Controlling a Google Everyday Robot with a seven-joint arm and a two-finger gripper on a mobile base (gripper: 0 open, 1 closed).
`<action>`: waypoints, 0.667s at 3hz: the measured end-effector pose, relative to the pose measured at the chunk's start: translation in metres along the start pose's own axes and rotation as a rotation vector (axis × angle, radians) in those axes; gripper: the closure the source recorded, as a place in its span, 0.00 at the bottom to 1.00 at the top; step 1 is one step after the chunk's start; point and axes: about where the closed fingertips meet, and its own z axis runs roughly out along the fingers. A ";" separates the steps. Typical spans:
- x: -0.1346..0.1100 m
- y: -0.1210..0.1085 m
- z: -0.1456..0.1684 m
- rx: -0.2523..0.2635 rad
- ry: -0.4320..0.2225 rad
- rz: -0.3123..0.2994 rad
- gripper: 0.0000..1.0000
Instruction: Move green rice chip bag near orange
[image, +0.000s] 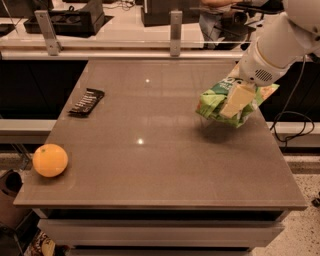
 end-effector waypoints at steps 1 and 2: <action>-0.016 0.008 -0.011 -0.007 -0.039 -0.058 1.00; -0.039 0.025 -0.019 -0.037 -0.087 -0.146 1.00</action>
Offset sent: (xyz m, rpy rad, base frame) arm -0.0379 0.0684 0.0391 0.0603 -0.0553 0.3025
